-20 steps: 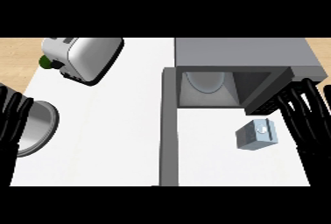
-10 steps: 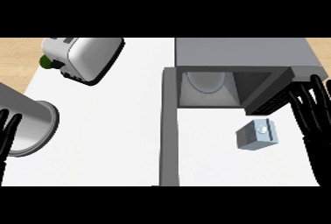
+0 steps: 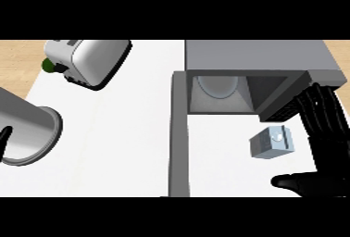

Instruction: Pick up the milk, place it into the microwave and close the microwave

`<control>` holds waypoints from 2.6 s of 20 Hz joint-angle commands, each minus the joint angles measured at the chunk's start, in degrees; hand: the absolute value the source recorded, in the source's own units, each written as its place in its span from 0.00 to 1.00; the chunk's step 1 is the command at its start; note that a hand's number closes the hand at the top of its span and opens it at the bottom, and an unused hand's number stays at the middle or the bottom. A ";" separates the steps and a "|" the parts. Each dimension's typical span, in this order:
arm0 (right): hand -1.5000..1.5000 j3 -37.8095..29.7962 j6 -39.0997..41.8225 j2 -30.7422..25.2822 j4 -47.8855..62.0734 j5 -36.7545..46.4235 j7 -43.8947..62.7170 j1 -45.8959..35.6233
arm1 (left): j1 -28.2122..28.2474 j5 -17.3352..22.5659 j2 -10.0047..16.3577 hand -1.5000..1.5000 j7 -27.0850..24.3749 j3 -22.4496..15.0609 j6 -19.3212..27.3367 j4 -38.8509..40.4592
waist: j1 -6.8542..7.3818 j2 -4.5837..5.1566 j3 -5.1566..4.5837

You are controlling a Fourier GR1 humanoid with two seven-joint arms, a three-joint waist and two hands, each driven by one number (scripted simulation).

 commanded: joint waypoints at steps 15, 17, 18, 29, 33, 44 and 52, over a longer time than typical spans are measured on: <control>0.00 -7.68 8.38 -4.08 25.82 3.14 -19.16 0.41 | 2.19 -1.47 -3.83 0.00 -2.74 2.23 -6.50 0.79 | -0.08 0.00 0.00; 0.00 -6.68 9.98 -2.56 29.75 5.31 -26.10 2.94 | 2.83 3.12 -1.07 0.00 -2.33 6.35 -8.58 1.42 | -0.04 0.00 0.01; 0.00 -7.09 10.02 -3.96 31.98 5.31 -25.34 -1.04 | 2.05 -1.11 -4.78 0.00 -0.72 1.76 -5.53 -0.98 | -0.04 0.02 0.01; 0.00 -7.62 9.37 -5.39 45.07 10.37 -35.53 -7.19 | 4.10 7.92 -2.76 0.00 4.73 8.01 -8.17 -5.14 | 0.14 0.01 0.02; 0.00 -7.12 7.06 -4.16 48.73 11.58 -36.68 -8.25 | 5.83 2.50 -6.66 0.00 -0.09 6.25 -10.69 -2.89 | 0.13 0.00 0.00; 0.00 -12.55 1.39 -11.12 70.40 16.71 -48.22 -14.67 | 4.56 3.97 -4.88 0.00 4.49 5.85 -8.27 -5.56 | 0.73 0.20 0.09; 0.00 -6.58 25.31 -11.16 76.30 14.58 -53.36 -15.19 | 3.94 3.82 -4.39 0.00 0.77 7.13 -11.19 -0.98 | 1.36 0.35 0.18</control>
